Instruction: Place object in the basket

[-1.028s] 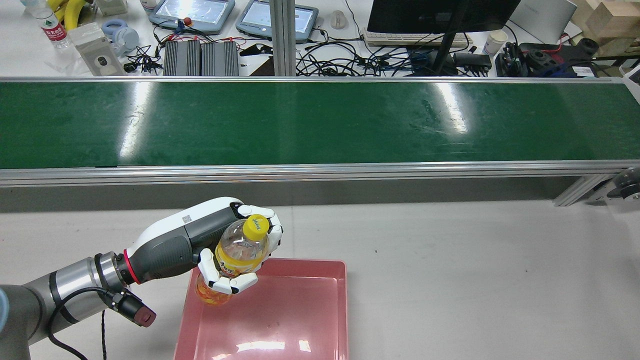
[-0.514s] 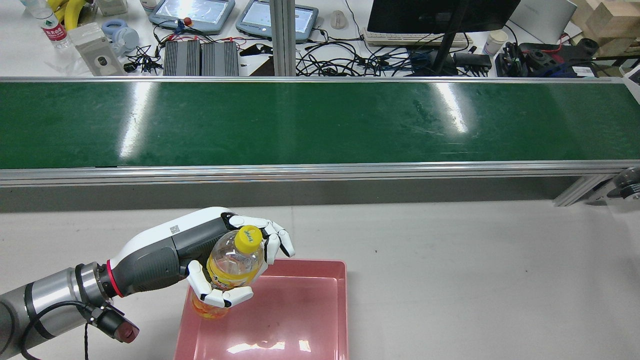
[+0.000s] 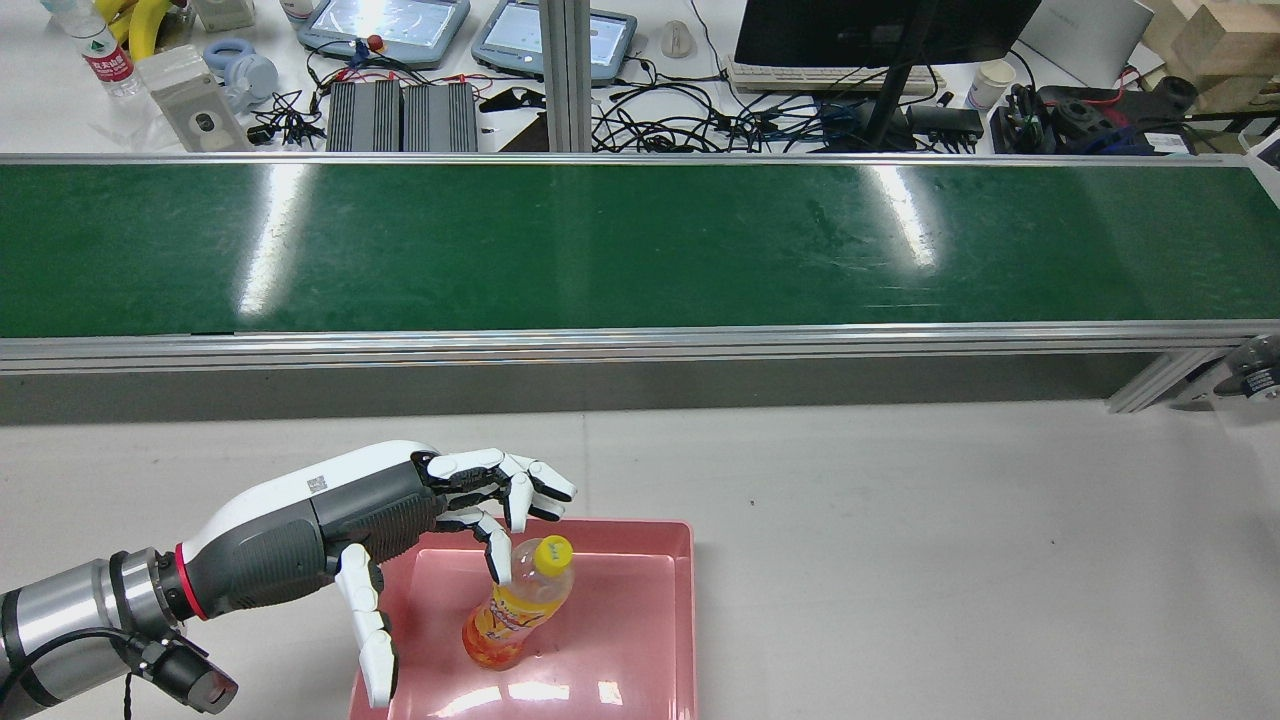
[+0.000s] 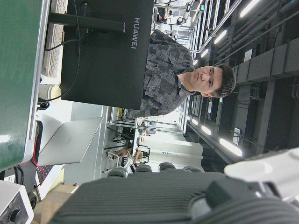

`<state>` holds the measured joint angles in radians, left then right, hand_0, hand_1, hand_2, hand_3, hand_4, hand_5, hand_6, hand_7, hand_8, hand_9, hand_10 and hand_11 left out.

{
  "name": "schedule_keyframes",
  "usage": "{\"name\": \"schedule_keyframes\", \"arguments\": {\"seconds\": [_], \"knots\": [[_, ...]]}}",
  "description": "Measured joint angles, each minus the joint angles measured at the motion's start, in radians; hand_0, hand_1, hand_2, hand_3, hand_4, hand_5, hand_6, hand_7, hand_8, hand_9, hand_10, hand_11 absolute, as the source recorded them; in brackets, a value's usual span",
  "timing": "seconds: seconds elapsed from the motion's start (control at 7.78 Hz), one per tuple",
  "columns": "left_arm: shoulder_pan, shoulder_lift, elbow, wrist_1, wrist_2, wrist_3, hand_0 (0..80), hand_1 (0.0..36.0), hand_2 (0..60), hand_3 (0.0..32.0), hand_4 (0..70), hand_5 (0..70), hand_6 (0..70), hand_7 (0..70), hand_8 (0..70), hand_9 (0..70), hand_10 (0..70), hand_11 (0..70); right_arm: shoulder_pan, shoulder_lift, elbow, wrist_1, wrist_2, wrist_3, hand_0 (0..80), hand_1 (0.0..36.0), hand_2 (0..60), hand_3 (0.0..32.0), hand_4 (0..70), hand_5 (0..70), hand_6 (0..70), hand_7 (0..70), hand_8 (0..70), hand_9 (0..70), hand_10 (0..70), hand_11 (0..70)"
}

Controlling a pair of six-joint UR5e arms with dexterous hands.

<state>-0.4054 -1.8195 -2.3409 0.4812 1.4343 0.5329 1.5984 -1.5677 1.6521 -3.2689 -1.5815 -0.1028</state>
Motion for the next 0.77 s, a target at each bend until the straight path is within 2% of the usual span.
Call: {"name": "schedule_keyframes", "arguments": {"seconds": [0.13, 0.26, 0.64, 0.77], "knots": [[0.001, 0.001, -0.005, 0.007, -0.001, 0.001, 54.6, 5.6, 0.0, 0.0, 14.8, 24.1, 2.7, 4.2, 5.5, 6.2, 12.5, 19.4, 0.000, 0.000, 0.000, 0.000, 0.000, 0.000, 0.0, 0.0, 0.0, 0.0, 0.0, 0.0, 0.0, 0.0, 0.0, 0.0, 0.0, 0.0], [0.005, 0.000, -0.007, 0.010, -0.002, 0.004, 54.3, 6.7, 0.0, 0.8, 13.3, 17.7, 1.8, 3.1, 3.4, 3.6, 9.4, 15.0, 0.000, 0.000, 0.000, 0.000, 0.000, 0.000, 0.0, 0.0, 0.0, 0.0, 0.0, 0.0, 0.0, 0.0, 0.0, 0.0, 0.0, 0.0], [0.014, -0.001, -0.008, 0.002, -0.005, 0.008, 57.6, 17.3, 0.0, 3.6, 9.5, 15.6, 2.3, 4.0, 4.4, 4.8, 9.2, 15.6, 0.000, 0.000, 0.000, 0.000, 0.000, 0.000, 0.0, 0.0, 0.0, 0.0, 0.0, 0.0, 0.0, 0.0, 0.0, 0.0, 0.0, 0.0], [0.015, -0.001, -0.008, -0.001, -0.006, 0.008, 60.4, 16.7, 0.0, 3.4, 9.9, 15.8, 2.3, 3.9, 4.3, 4.8, 9.1, 15.5, 0.000, 0.000, 0.000, 0.000, 0.000, 0.000, 0.0, 0.0, 0.0, 0.0, 0.0, 0.0, 0.0, 0.0, 0.0, 0.0, 0.0, 0.0]]}}
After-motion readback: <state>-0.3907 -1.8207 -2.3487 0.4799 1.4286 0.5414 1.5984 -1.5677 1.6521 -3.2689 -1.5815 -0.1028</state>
